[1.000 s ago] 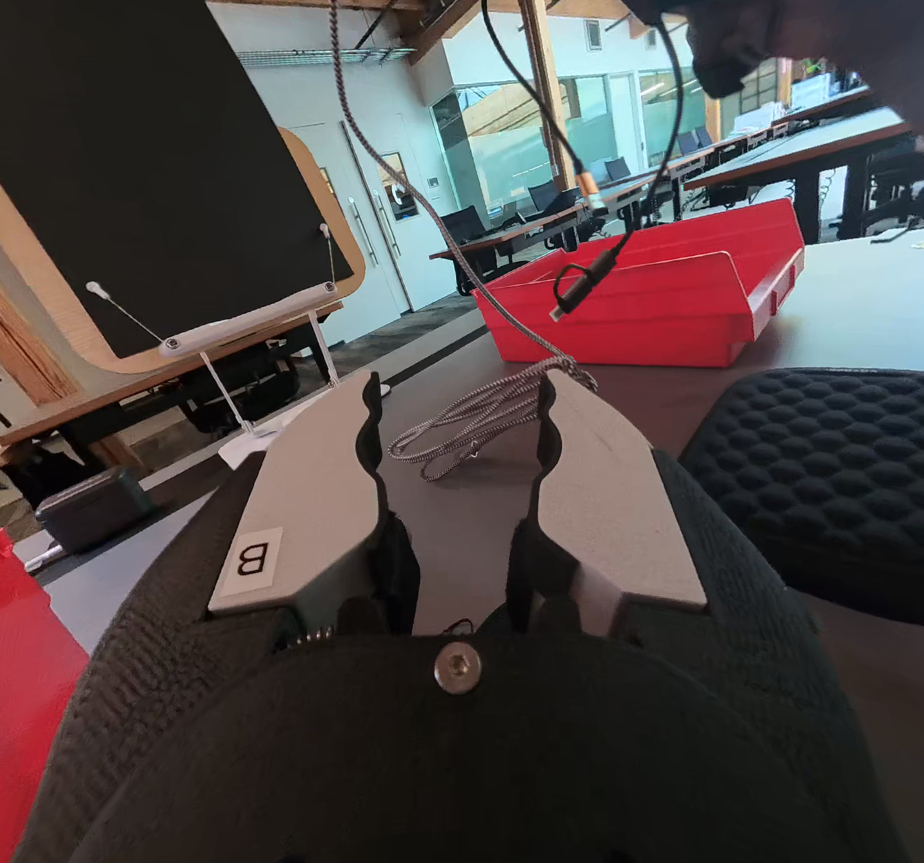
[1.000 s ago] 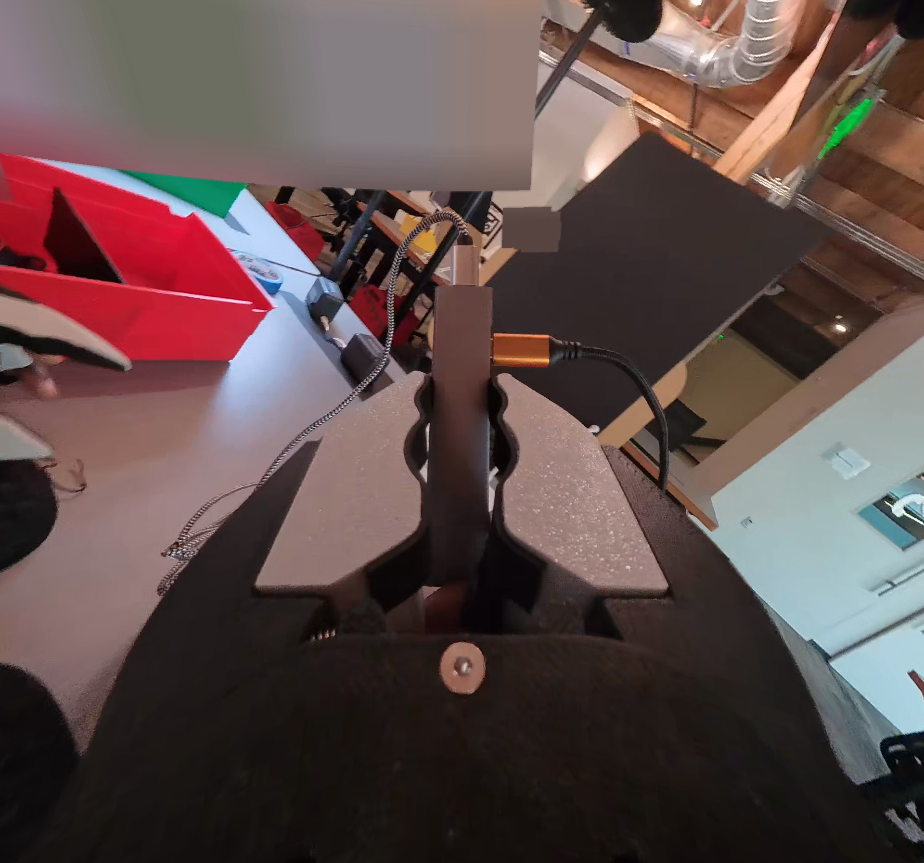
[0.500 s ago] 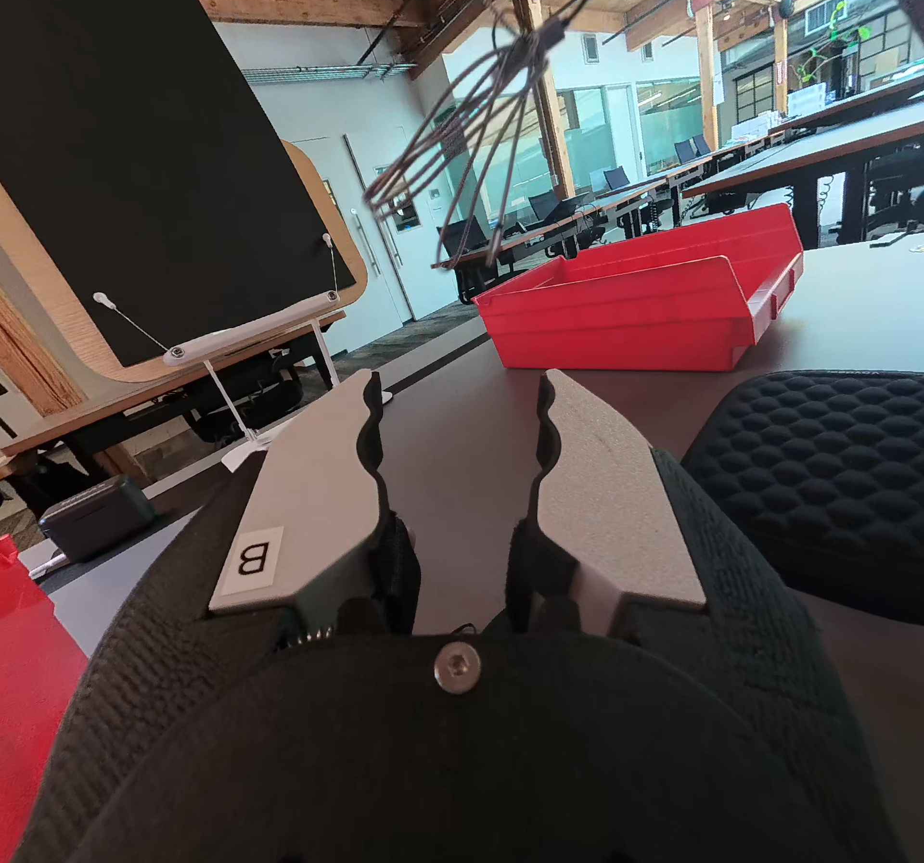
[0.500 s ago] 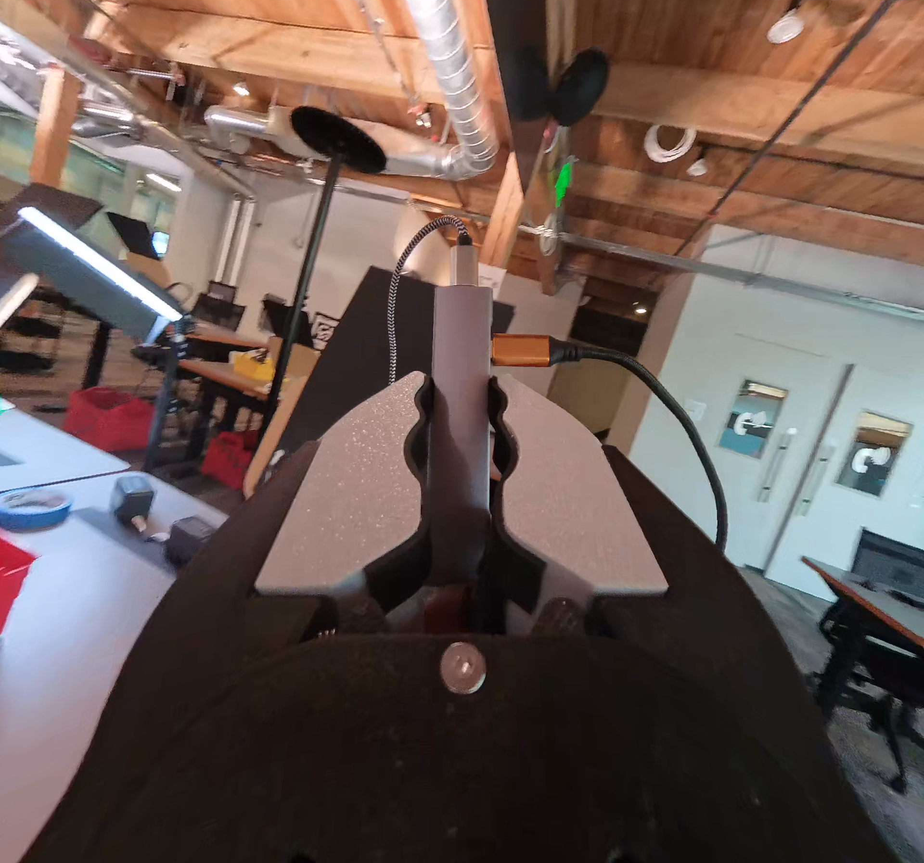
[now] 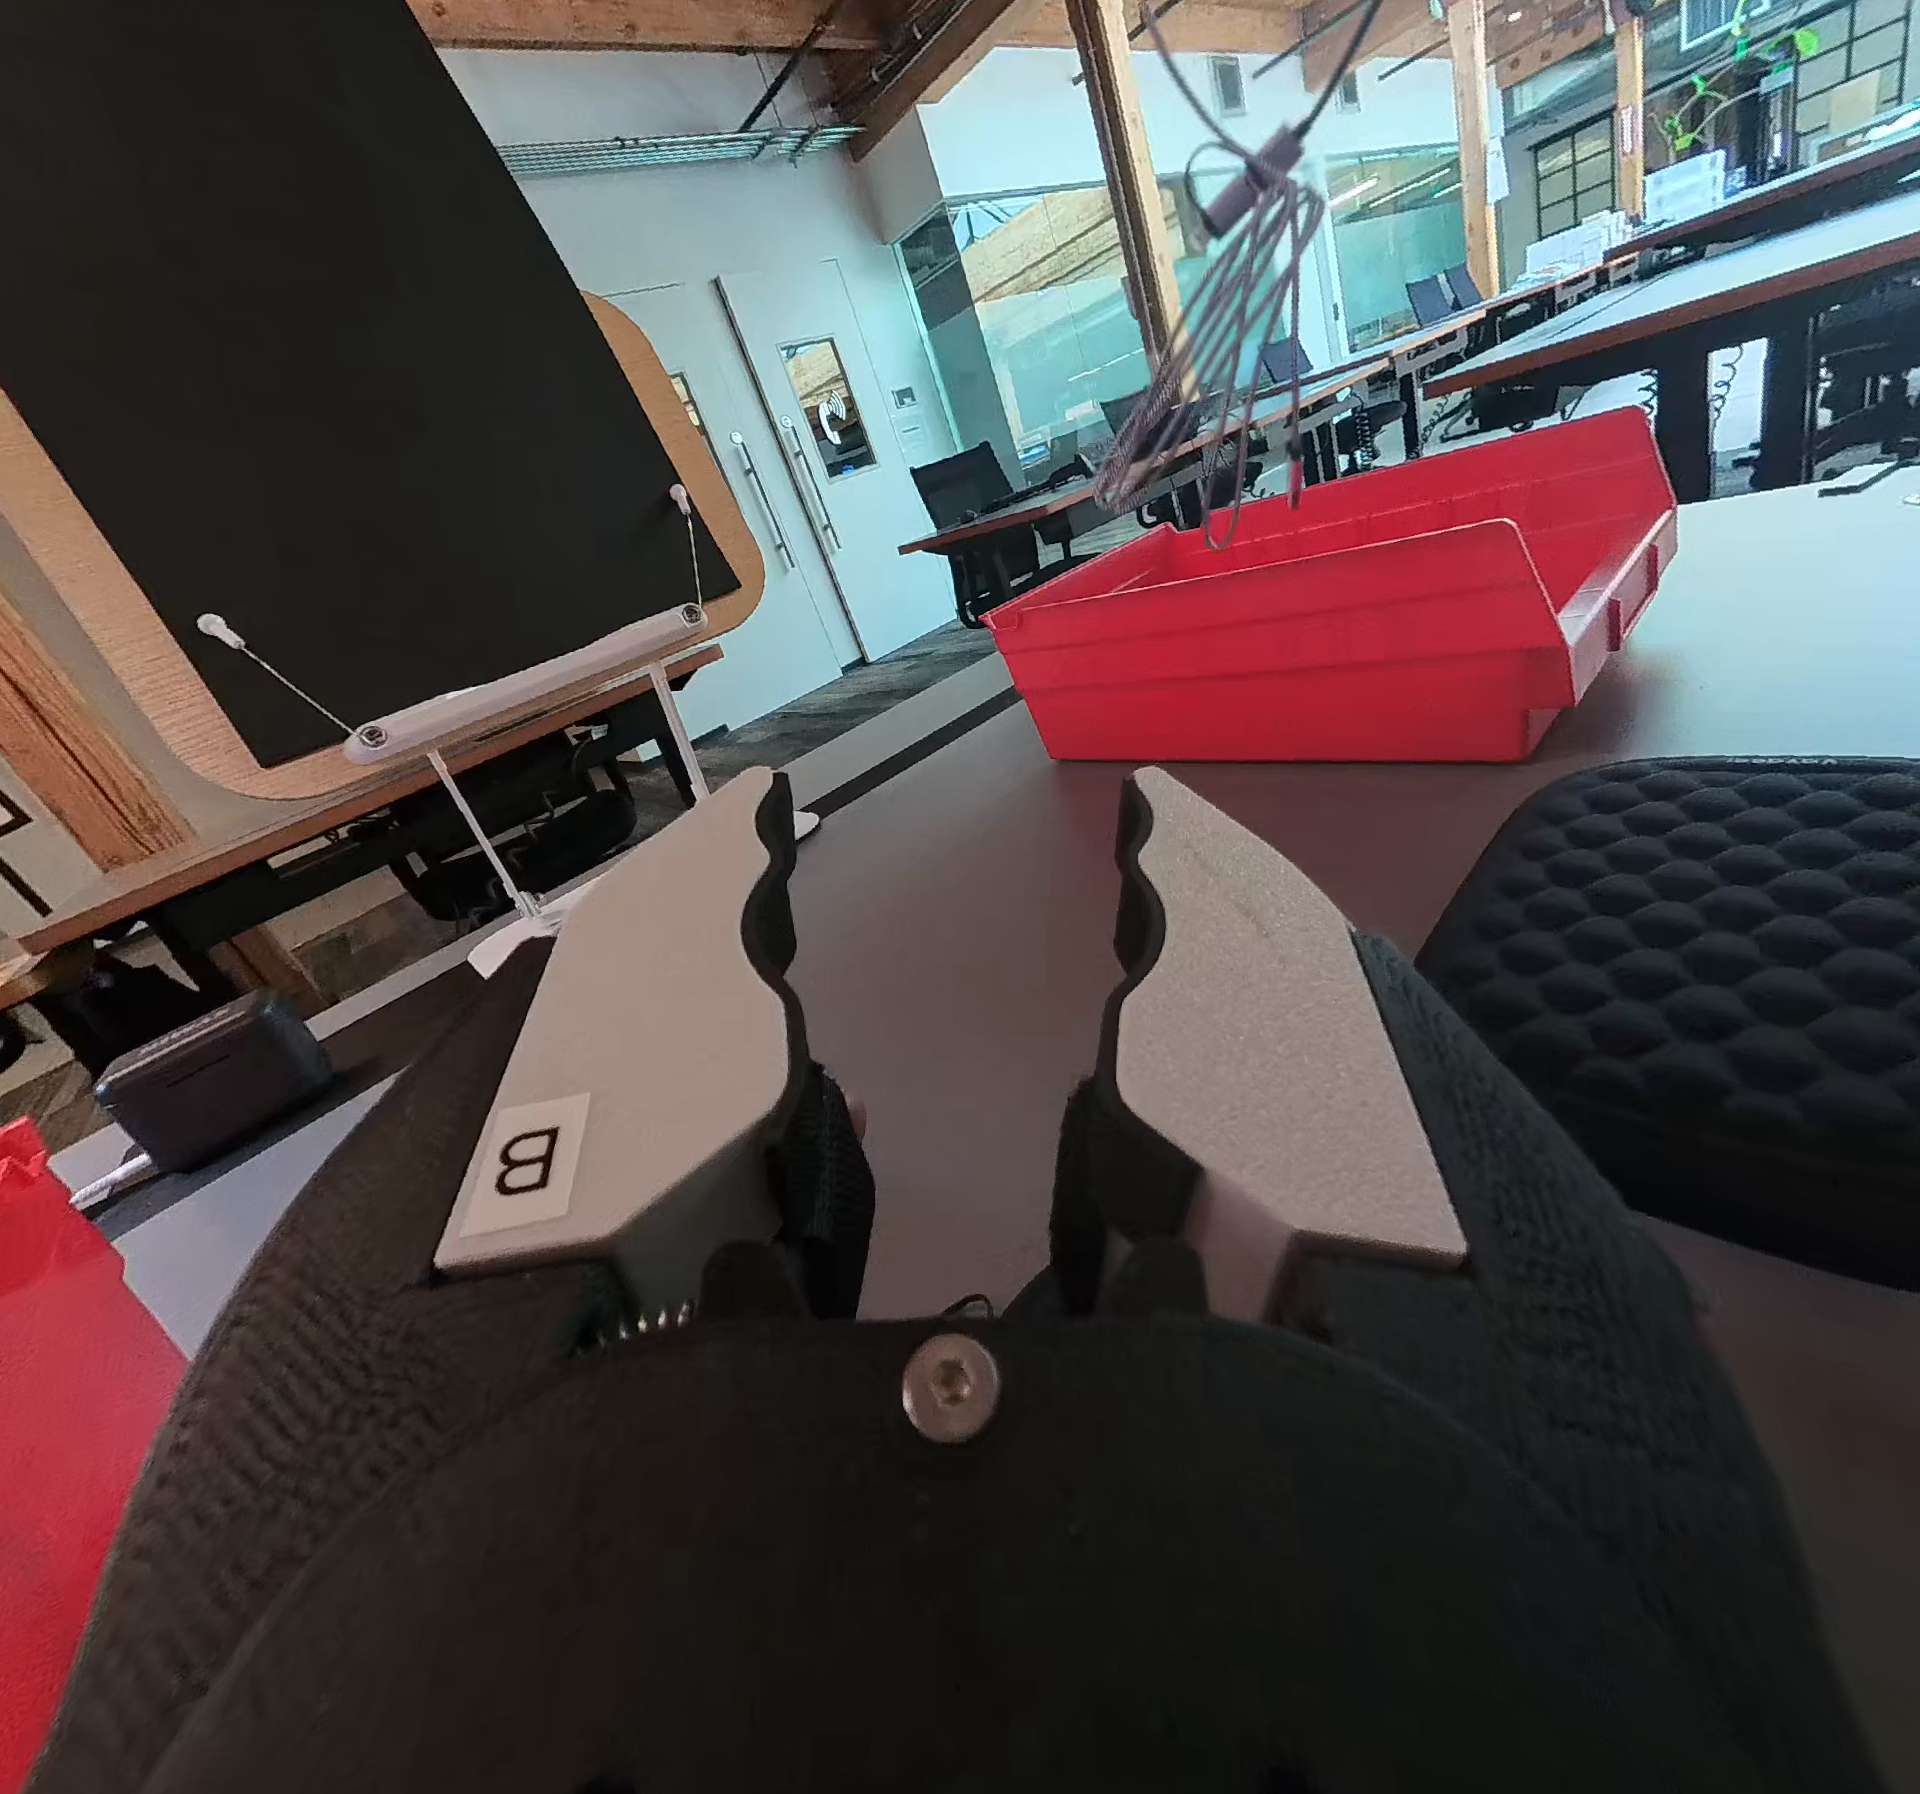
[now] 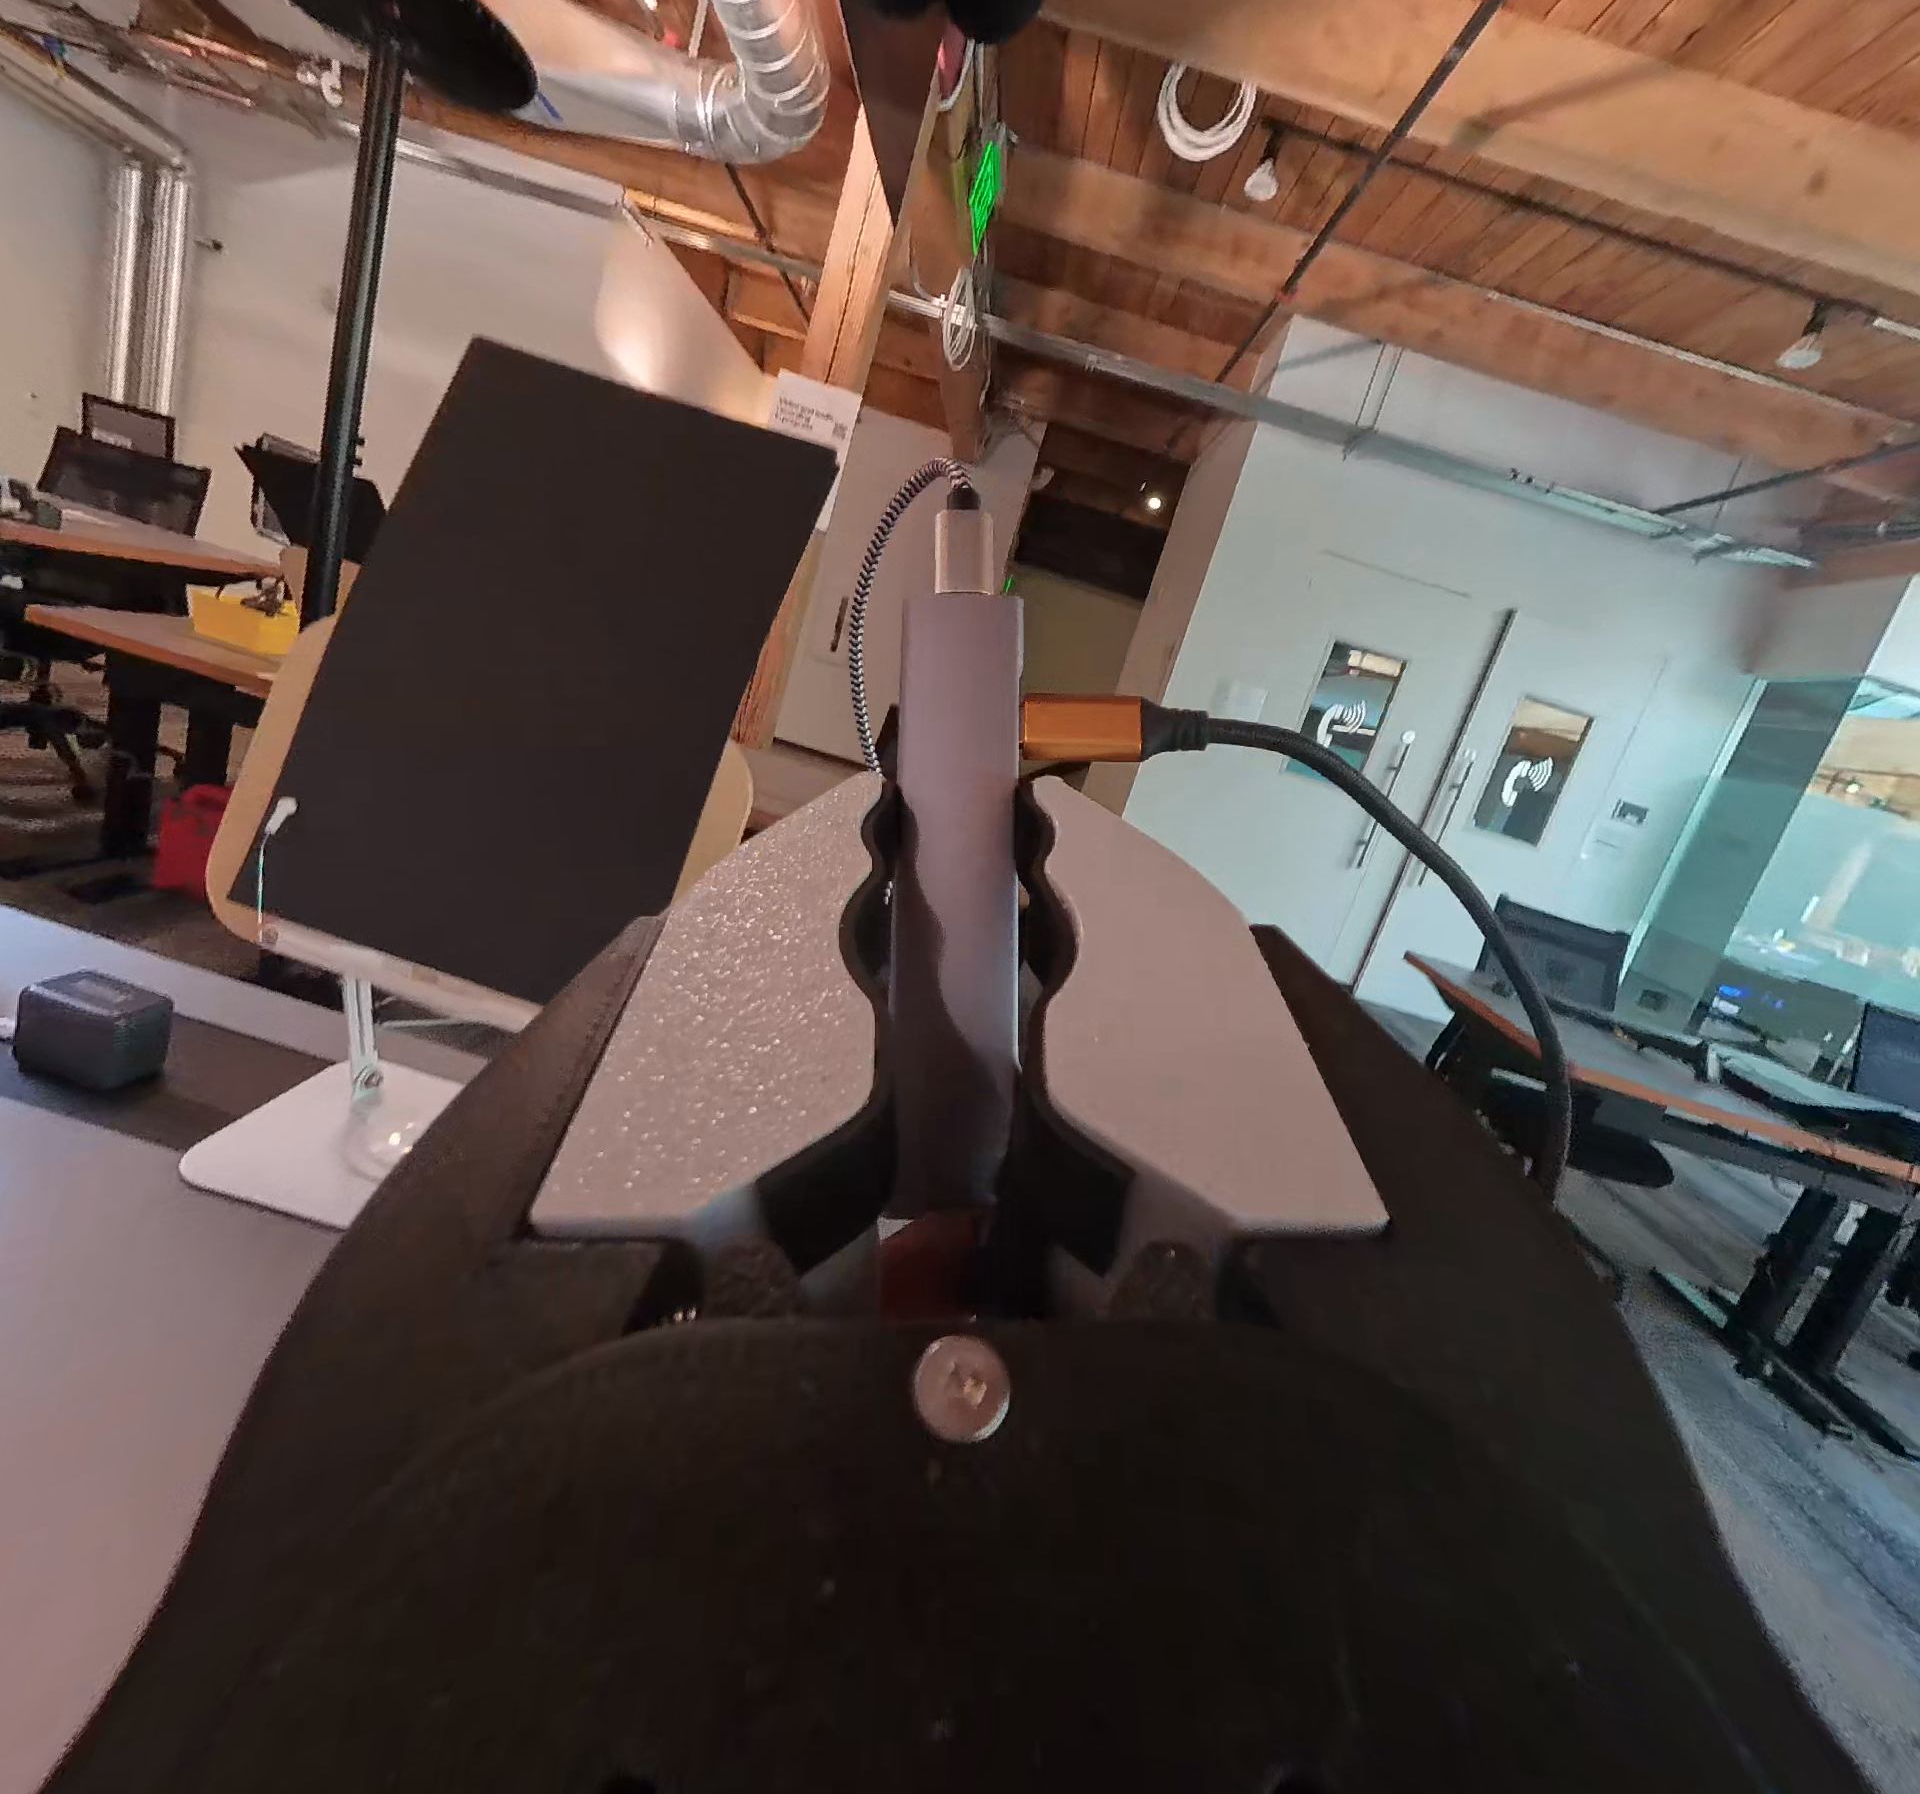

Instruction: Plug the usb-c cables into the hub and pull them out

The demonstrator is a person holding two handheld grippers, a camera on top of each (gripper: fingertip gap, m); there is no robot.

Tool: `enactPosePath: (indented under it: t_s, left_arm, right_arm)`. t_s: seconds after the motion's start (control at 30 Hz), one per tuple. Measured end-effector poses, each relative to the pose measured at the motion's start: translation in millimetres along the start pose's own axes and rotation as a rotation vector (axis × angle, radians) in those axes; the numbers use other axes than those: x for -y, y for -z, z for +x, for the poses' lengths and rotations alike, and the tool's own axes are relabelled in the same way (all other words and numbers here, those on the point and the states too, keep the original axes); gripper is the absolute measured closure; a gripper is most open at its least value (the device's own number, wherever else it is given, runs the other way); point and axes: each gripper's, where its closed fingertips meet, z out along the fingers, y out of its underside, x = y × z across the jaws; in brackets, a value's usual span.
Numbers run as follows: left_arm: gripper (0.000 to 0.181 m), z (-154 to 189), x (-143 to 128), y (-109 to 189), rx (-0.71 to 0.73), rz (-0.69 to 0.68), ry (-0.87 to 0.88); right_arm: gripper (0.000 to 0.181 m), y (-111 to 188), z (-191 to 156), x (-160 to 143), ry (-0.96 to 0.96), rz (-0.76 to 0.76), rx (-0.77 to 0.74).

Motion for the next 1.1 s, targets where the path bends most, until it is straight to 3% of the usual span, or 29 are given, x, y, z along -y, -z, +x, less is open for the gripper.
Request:
enactPosePath:
  t_s: [0.3,0.57,0.83,1.1]
  left_arm:
    - [0.124,0,-2,-1,-0.004,-0.013,-0.006]
    - [0.124,0,-2,0,-0.001,-0.006,-0.008]
    - [0.125,-7,2,3,0.037,0.025,0.0]
    - [0.125,-21,9,10,0.104,0.083,0.041]
  right_arm:
    - [0.16,-2,-32,-82,-0.187,-0.109,0.084]
    - [0.16,28,-60,-155,-0.438,-0.198,0.133]
    - [0.16,61,-91,-250,-0.347,-0.521,0.115]
    - [0.156,74,-119,-304,-0.209,-0.807,0.161]
